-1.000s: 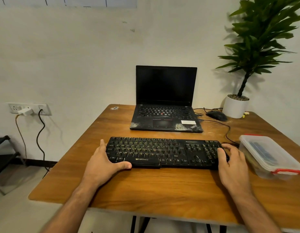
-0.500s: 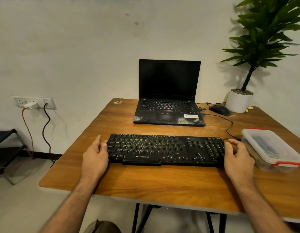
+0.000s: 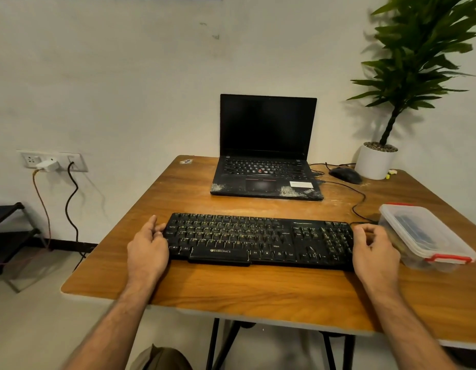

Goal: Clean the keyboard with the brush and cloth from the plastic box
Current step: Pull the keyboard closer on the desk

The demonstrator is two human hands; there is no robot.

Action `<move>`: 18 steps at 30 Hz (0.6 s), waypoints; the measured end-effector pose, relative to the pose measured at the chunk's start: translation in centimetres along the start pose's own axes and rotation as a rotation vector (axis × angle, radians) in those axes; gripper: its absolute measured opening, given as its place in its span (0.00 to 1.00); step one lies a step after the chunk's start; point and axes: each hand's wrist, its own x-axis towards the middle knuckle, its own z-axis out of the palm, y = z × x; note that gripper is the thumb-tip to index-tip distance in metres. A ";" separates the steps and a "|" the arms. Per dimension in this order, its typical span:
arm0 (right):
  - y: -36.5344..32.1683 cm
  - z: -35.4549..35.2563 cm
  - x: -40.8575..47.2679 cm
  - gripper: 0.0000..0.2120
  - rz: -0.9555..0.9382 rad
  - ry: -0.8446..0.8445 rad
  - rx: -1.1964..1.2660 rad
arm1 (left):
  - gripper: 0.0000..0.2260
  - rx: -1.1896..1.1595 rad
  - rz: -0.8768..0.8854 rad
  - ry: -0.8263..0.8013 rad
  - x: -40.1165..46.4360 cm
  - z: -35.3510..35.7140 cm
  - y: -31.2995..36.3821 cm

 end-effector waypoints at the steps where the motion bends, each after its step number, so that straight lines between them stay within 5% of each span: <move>1: 0.0 0.0 0.0 0.11 0.000 0.001 -0.001 | 0.22 0.004 0.001 -0.002 0.0 0.0 0.1; 13: 0.1 -0.1 -0.1 0.10 -0.078 0.045 -0.042 | 0.21 0.225 0.107 0.031 -0.3 0.1 0.2; 18: -0.2 -1.9 -0.3 0.14 -0.413 -0.068 -0.165 | 0.22 0.291 0.450 0.030 -3.6 1.4 2.1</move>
